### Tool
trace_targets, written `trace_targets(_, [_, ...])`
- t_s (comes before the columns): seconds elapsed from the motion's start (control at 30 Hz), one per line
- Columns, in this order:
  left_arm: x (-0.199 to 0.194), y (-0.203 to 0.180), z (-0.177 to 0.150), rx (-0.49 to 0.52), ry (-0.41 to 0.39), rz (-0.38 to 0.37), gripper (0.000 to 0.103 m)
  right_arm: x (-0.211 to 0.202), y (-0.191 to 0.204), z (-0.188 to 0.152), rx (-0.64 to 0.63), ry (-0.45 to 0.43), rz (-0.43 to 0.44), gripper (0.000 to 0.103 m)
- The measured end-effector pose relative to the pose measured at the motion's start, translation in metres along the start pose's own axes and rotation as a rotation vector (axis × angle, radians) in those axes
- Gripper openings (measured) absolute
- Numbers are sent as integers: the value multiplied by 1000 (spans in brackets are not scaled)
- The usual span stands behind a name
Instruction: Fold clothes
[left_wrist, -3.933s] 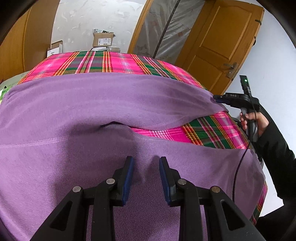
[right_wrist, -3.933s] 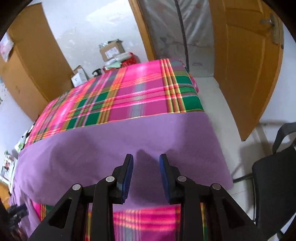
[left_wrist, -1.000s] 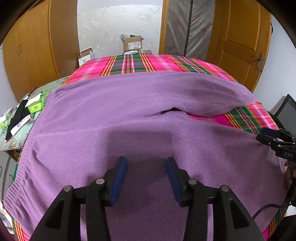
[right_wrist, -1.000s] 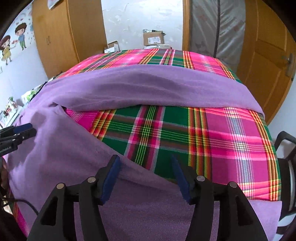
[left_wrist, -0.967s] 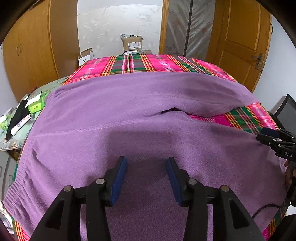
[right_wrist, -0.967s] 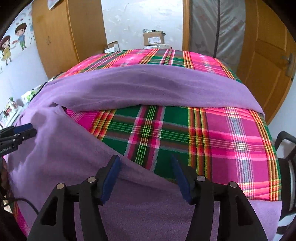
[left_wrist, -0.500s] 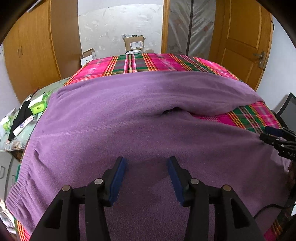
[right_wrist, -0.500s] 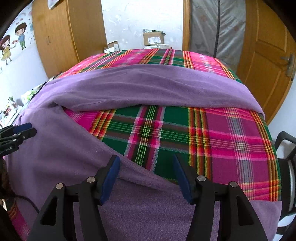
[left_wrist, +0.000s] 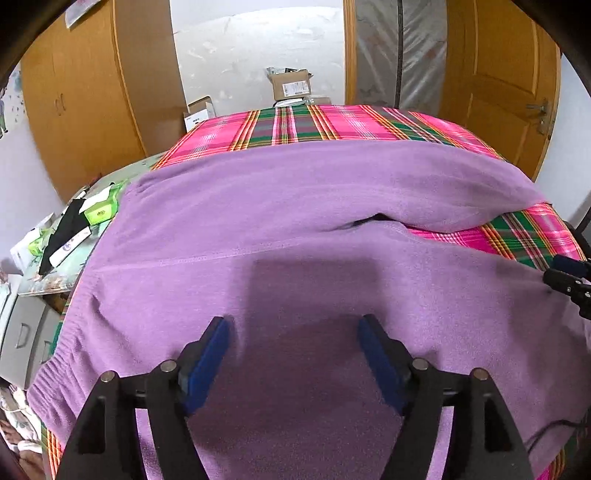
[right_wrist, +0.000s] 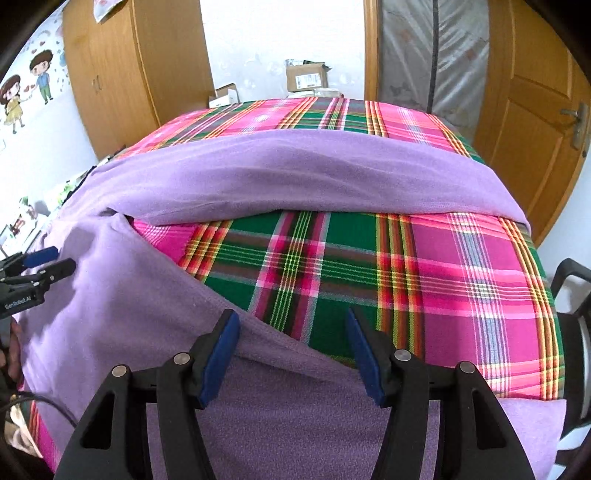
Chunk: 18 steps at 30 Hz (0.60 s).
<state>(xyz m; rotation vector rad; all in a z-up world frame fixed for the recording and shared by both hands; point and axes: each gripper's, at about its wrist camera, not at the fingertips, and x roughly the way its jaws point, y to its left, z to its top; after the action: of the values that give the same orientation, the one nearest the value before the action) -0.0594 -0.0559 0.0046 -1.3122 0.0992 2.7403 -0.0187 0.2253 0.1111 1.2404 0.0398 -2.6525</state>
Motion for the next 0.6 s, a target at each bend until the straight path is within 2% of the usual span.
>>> trace_targets(0.2, [2, 5, 0, -26, 8, -11, 78, -1, -5, 0, 27, -7, 37, 64])
trace_targets(0.4, [3, 6, 0, -28, 8, -15, 78, 0, 3, 0, -7, 2, -5, 64])
trace_targets(0.6, [5, 5, 3, -30, 9, -19, 78, 0, 3, 0, -11, 3, -7, 64])
